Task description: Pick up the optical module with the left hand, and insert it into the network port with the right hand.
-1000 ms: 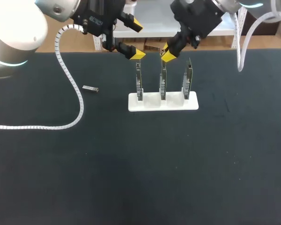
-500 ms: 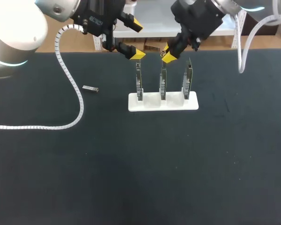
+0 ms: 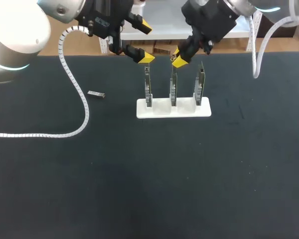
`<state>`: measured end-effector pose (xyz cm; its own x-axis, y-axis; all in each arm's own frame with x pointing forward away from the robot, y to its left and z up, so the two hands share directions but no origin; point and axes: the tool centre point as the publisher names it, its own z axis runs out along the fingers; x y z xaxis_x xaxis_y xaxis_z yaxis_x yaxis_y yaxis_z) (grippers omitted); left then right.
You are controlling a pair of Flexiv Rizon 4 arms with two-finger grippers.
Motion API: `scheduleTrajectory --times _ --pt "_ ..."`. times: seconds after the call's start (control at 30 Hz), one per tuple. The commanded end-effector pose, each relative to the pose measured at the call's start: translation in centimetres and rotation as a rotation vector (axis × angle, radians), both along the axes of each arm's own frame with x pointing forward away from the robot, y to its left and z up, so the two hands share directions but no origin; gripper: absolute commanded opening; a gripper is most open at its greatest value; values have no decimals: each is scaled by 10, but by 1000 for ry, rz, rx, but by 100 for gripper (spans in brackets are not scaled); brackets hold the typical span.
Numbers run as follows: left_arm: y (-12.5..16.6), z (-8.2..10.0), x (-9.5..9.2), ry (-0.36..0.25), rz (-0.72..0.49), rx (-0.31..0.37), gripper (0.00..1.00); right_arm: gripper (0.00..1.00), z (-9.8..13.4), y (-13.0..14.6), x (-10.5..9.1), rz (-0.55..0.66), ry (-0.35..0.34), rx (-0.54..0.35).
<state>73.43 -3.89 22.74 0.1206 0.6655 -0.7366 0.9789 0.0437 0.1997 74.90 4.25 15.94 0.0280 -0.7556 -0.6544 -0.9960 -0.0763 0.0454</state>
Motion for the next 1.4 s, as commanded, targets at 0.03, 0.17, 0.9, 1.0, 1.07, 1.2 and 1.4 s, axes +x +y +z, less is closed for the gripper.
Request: scheduleTrajectory --times 0.03,0.17,0.9,1.0,1.07,1.2,1.4 --pt "-1 1 2 5 0 9 100 0 0 -1 3 2 -3 4" --pt "-1 1 2 5 0 9 100 0 6 0 5 11 -19 -1" --pt "-1 1 2 5 0 9 100 0 0 -1 5 5 -1 1" --pt "-1 1 2 5 0 9 100 0 0 -1 4 4 -3 -1" --pt "-1 1 2 5 0 9 100 0 0 -3 3 1 -2 -1" --pt "-1 1 2 5 0 9 100 0 2 -3 2 -3 -5 -2" --pt "-1 1 2 5 0 9 100 0 3 0 1 12 -13 3"
